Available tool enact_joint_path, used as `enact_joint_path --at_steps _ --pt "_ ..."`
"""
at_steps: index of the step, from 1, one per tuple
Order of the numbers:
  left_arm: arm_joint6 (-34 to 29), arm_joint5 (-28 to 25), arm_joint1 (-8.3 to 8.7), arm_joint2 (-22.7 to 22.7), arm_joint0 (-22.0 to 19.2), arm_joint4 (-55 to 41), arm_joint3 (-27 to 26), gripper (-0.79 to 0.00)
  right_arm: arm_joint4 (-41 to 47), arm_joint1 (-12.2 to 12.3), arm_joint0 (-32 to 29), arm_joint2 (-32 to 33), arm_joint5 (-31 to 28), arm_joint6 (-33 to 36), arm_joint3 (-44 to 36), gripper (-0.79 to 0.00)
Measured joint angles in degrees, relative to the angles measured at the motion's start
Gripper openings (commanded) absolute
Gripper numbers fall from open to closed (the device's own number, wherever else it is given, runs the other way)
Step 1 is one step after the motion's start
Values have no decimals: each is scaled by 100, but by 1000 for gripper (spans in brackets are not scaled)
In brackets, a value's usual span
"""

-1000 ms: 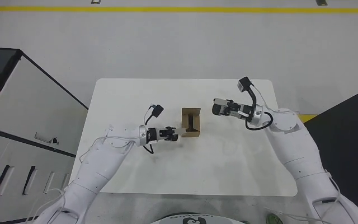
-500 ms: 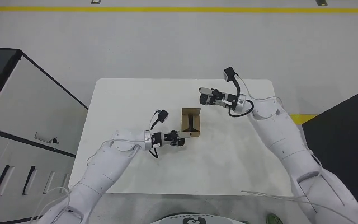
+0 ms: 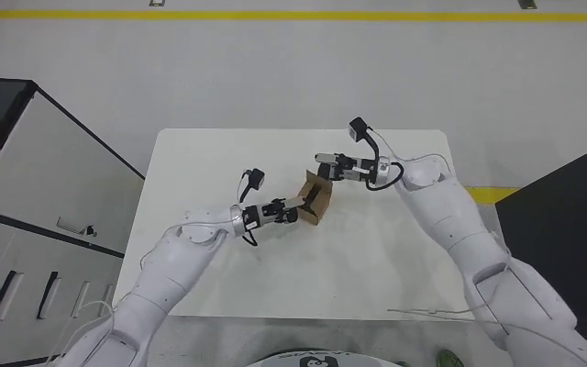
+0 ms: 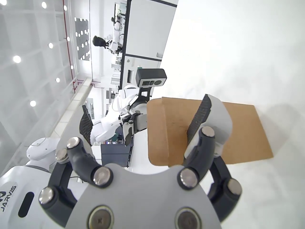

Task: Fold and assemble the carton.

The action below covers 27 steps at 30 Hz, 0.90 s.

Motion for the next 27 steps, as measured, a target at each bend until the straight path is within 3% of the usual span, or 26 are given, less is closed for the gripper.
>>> enact_joint_path --at_steps 17,27 --pt "228 -212 -17 -83 -29 0 1 0 -9 52 -367 144 218 232 -209 0" --pt "172 -129 106 -430 244 107 -236 0 -216 163 -623 408 188 -40 -624 0"
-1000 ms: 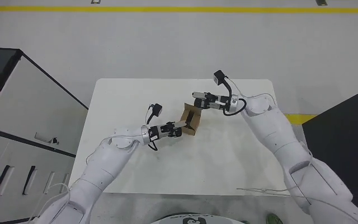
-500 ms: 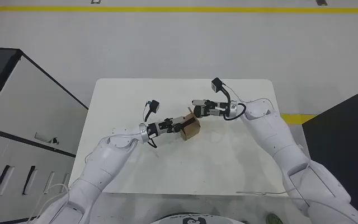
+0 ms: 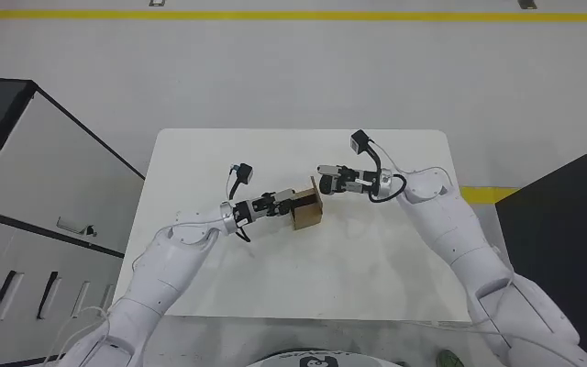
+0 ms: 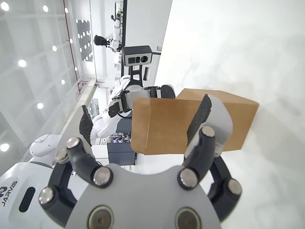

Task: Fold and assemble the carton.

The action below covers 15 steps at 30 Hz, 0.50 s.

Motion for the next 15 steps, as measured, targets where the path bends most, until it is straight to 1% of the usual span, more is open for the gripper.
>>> enact_joint_path --at_steps 4,8,15 --pt "-8 49 24 -65 79 10 -74 0 -74 21 -80 47 42 -72 -156 0" --pt "39 100 35 -87 92 80 -36 0 -129 32 -152 67 89 -114 -269 0" --pt "79 127 -48 155 -102 82 261 0 -198 42 -233 95 157 -153 -388 0"
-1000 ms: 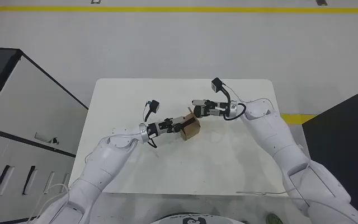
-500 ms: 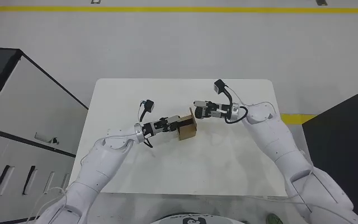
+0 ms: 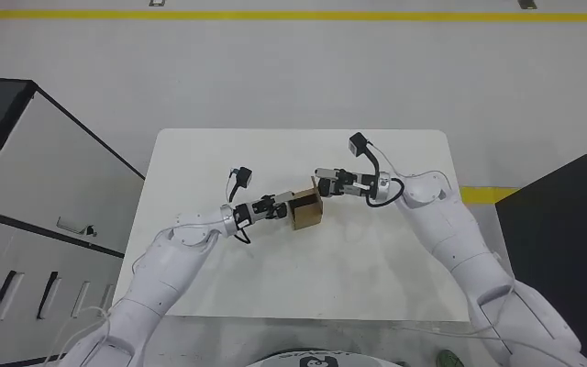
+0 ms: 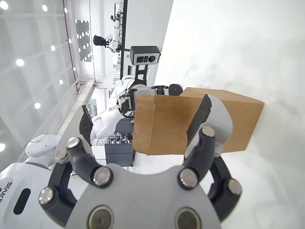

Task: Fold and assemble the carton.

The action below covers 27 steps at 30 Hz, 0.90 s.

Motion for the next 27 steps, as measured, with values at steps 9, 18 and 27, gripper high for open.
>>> enact_joint_path --at_steps 9,18,27 --pt "-142 -77 -127 337 -312 -78 350 0 -127 45 -88 110 74 -36 -116 0" --pt "-190 -124 -233 573 -491 -156 505 0 -190 128 -282 331 164 -139 -276 0" --pt "-262 -217 -165 312 -429 -268 502 -785 -180 146 -333 389 143 -153 -345 0"
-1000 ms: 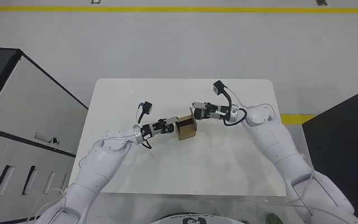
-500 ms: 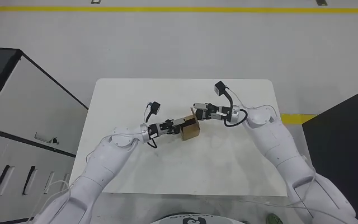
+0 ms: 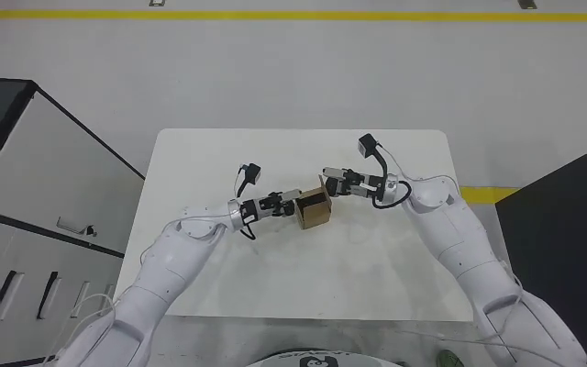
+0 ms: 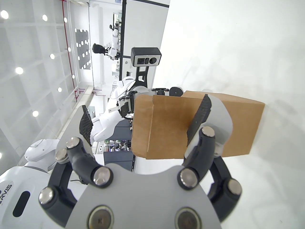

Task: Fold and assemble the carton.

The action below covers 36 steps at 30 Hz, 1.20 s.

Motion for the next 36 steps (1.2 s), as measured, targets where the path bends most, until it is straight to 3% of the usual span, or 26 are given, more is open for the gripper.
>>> enact_joint_path --at_steps 17,30,36 --pt "-28 304 30 -175 190 -390 134 -785 0 0 0 0 1 0 0 0" --pt "197 639 72 -230 142 79 279 -785 0 0 0 0 1 0 0 0" --pt "527 1285 12 -51 123 268 352 -785 0 0 0 0 1 0 0 0"
